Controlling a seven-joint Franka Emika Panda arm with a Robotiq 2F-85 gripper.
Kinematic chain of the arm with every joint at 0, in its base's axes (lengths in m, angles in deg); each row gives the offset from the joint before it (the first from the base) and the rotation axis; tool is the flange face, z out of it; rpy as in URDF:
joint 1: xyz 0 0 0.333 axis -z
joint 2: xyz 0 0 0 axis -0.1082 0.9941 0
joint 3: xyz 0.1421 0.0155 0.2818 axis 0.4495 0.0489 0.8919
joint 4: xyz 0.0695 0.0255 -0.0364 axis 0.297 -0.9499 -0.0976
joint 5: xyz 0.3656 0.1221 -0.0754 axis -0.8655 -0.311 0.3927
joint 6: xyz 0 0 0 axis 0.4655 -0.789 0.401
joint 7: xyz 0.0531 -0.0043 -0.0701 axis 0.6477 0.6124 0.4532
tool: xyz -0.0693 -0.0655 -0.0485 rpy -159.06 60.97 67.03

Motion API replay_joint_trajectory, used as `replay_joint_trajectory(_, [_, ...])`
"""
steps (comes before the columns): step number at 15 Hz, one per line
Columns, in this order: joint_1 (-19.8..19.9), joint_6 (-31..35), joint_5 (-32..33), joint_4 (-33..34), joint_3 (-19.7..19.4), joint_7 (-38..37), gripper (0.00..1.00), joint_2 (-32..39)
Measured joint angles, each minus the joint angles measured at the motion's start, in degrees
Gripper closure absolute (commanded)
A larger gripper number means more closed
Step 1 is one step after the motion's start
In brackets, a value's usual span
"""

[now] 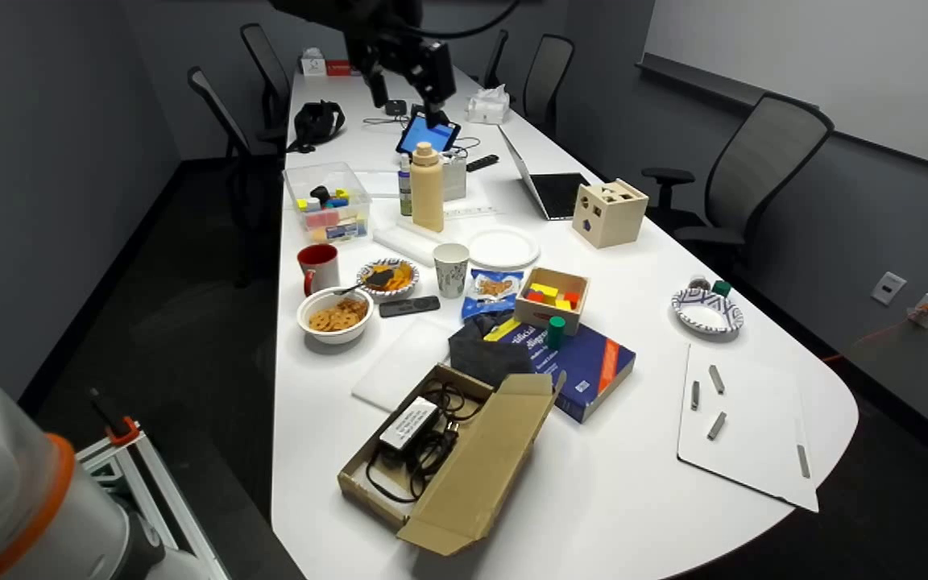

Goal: Pick up the cup from the middle of the table and put it on the book

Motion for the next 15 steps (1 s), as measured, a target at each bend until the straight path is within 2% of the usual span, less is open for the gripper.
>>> replay_joint_trajectory(2, [0.0, 0.2, -0.7, 5.1, -2.7, 5.0, 0.00, 7.0])
replay_joint_trajectory(5, [0.1, 0.2, -2.7, 12.6, -4.2, 11.1, 0.00, 18.0])
replay_joint_trajectory(10, [0.7, 0.6, -3.4, 24.0, -3.3, 13.9, 0.00, 35.8])
replay_joint_trajectory(15, [0.9, 5.1, -3.3, 34.5, -0.8, 12.9, 0.00, 49.5])
